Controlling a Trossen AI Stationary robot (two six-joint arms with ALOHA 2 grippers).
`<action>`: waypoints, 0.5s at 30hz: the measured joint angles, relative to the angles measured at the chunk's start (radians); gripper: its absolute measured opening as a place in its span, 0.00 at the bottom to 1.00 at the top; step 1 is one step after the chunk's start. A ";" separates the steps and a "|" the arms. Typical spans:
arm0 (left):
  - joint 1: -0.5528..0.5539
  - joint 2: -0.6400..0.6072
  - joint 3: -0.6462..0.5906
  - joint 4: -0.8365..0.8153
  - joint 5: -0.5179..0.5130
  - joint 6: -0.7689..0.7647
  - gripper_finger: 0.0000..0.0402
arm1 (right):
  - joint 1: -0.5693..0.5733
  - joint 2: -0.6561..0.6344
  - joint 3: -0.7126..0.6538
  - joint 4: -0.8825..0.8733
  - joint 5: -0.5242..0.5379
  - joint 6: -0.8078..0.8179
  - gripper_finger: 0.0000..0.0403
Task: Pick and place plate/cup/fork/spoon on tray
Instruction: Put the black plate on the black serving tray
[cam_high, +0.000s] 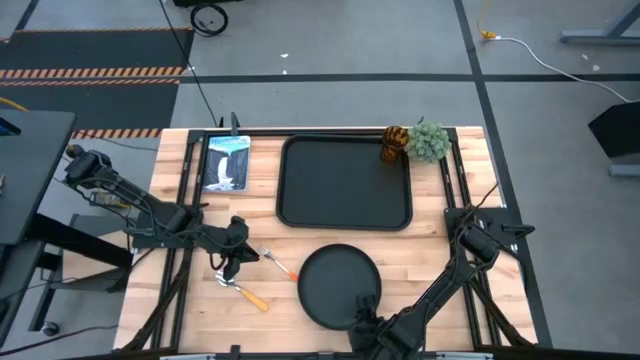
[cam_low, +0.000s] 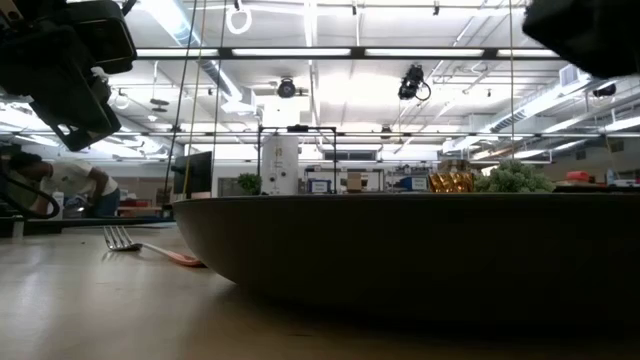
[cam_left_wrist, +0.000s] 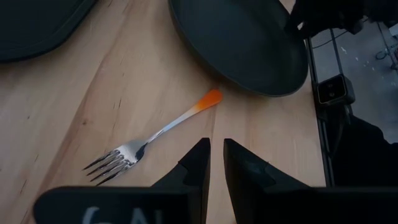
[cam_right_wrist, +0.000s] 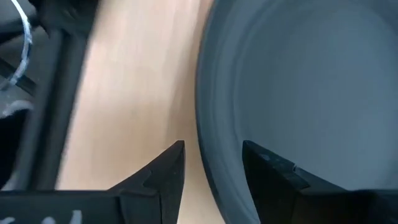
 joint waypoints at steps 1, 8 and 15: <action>0.000 0.000 0.000 0.000 0.000 0.000 0.13 | 0.000 0.000 -0.008 0.001 -0.003 0.000 0.41; 0.000 0.000 0.000 0.000 0.000 -0.001 0.13 | 0.000 0.000 -0.035 0.004 -0.022 0.012 0.28; 0.000 0.000 0.000 0.000 0.000 -0.001 0.13 | 0.000 0.000 -0.032 0.001 -0.028 0.002 0.13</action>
